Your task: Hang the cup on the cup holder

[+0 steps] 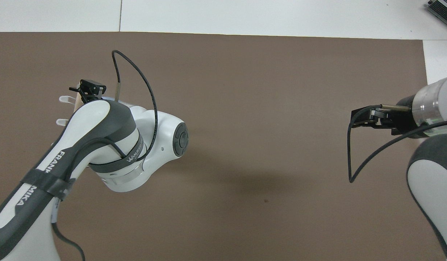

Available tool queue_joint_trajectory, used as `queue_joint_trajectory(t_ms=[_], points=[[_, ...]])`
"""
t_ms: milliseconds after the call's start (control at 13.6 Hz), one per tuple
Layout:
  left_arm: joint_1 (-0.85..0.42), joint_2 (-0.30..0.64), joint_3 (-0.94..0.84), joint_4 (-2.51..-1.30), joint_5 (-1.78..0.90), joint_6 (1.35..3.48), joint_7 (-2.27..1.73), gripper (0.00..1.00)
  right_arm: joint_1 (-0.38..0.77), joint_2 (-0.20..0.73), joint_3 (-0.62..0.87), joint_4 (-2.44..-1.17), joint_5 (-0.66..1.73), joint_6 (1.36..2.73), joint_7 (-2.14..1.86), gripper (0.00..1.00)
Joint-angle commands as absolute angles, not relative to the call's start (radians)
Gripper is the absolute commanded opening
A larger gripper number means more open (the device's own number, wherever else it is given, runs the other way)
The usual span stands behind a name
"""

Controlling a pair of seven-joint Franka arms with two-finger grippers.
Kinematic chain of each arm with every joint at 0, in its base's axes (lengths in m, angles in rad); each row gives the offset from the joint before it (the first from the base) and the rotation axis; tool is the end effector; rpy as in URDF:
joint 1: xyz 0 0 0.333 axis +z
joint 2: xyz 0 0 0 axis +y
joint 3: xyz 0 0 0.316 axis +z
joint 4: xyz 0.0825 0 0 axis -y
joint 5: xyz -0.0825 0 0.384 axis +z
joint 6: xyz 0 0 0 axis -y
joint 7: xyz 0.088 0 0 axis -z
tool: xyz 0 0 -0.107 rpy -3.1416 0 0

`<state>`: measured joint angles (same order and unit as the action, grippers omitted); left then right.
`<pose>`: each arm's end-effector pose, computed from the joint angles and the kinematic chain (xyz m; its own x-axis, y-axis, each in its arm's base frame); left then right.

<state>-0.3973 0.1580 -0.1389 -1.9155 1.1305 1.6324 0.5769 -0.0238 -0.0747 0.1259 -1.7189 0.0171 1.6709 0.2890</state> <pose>0.5377 -0.2091 0.4348 0.2852 -0.5138 -0.8091 -0.9013 0.1433 -0.4087 0.5355 0.0589 0.6034 0.9820 -0.1876 0.0228 -0.1873 -0.9822 -0.0148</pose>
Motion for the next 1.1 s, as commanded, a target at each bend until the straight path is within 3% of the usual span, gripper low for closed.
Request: queue_joint_trajectory(t_ms=[0, 294, 662, 1029], points=[[-0.377, 0.101, -0.127, -1.878, 0.976, 1.615, 0.430, 1.00, -0.041, -0.095, 0.140, -1.740, 0.018, 1.669, 0.282, 1.00], [-0.322, 0.091, -0.124, -1.792, 0.757, 1.571, 0.373, 1.00, -0.043, -0.095, 0.140, -1.740, 0.018, 1.669, 0.282, 1.00], [-0.105, -0.009, -0.123, -1.770, 0.335, 1.612, 0.376, 1.00, -0.043, -0.095, 0.140, -1.740, 0.020, 1.669, 0.282, 1.00], [-0.029, -0.092, -0.120, -1.721, 0.136, 1.595, 0.322, 1.00, -0.041, -0.095, 0.140, -1.740, 0.018, 1.669, 0.282, 1.00]])
